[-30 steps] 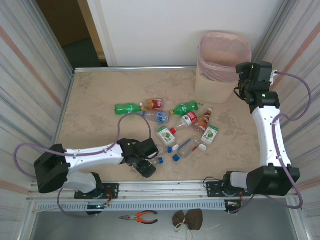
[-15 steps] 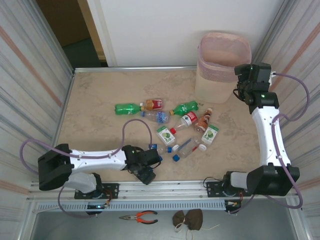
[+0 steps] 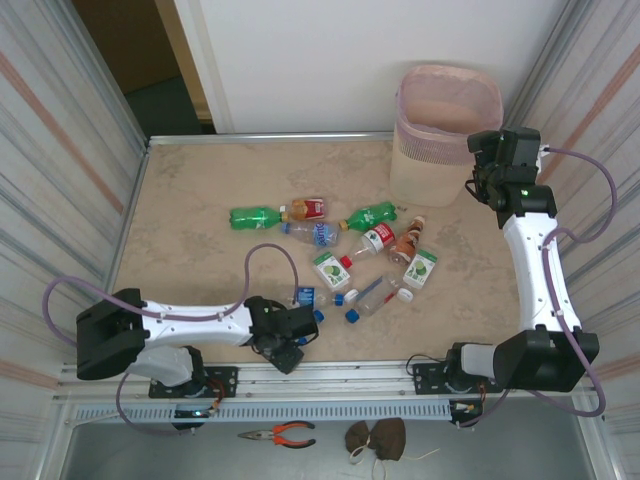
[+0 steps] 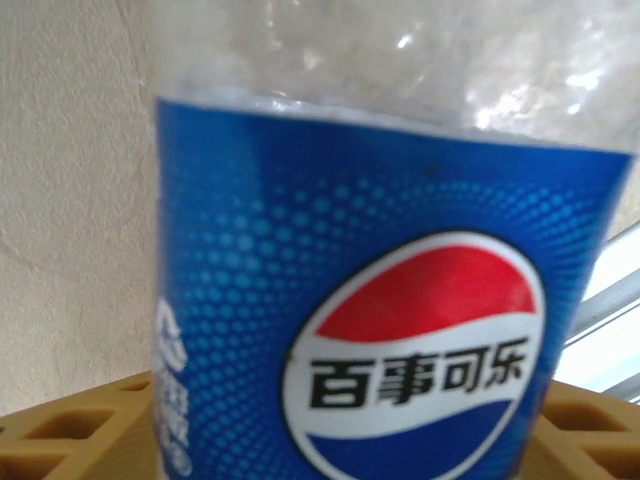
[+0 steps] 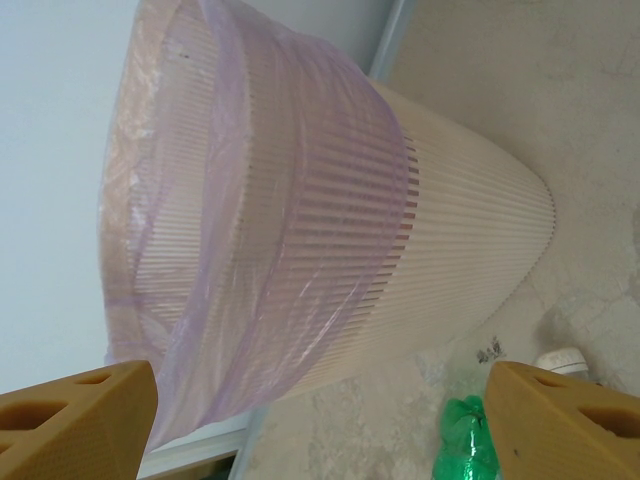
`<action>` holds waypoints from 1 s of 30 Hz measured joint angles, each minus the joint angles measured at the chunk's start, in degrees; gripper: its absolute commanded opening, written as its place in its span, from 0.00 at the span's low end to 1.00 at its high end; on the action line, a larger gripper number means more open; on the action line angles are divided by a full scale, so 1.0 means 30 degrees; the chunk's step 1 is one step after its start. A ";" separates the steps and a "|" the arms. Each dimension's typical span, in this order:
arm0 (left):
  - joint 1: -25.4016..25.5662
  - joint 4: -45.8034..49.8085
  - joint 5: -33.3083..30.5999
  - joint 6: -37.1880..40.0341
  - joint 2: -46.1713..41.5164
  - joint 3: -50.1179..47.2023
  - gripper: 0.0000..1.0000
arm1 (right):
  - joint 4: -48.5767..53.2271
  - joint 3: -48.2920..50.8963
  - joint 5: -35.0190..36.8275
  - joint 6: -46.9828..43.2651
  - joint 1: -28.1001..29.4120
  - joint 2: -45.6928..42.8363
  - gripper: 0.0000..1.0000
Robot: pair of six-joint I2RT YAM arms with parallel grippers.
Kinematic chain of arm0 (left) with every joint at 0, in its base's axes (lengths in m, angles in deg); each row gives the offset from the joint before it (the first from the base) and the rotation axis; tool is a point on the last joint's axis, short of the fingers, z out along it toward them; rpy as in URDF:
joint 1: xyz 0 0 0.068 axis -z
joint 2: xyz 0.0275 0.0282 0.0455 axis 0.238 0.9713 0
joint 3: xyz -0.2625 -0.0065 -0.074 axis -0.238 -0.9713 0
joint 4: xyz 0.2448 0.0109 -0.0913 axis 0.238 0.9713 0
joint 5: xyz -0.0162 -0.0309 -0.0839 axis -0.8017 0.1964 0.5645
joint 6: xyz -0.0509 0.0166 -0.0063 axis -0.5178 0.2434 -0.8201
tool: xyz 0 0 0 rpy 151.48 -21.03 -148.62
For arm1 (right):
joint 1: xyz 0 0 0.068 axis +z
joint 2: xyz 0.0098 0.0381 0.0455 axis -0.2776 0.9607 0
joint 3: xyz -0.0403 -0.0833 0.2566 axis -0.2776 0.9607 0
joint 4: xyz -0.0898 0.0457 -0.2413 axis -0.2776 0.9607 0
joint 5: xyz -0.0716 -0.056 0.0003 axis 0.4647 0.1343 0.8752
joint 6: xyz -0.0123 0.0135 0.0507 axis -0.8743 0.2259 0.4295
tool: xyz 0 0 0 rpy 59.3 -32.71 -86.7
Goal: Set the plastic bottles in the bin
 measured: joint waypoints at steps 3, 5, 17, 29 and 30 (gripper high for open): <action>0.0029 0.0073 0.0007 -0.0066 -0.0182 -0.0044 0.60 | 0.0000 0.0015 0.0000 0.0000 0.0000 0.0000 0.84; 0.0029 0.0124 0.0007 -0.0058 -0.0226 -0.0044 0.58 | -0.0007 0.0015 0.0000 0.0000 0.0000 0.0000 0.84; 0.0517 0.0423 0.0372 0.0430 -0.1377 0.0357 0.52 | 0.0000 0.0015 0.0000 0.0000 0.0000 -0.0168 0.84; -0.0044 -0.1749 0.0364 0.3249 -0.5836 0.1843 0.52 | -0.1224 0.0015 -0.3038 -0.2543 0.0000 -0.1188 0.79; -0.0364 -0.2215 0.0415 0.3628 -0.6127 0.1880 0.52 | -0.1413 0.0015 -0.3541 -0.2900 0.0022 -0.1239 0.79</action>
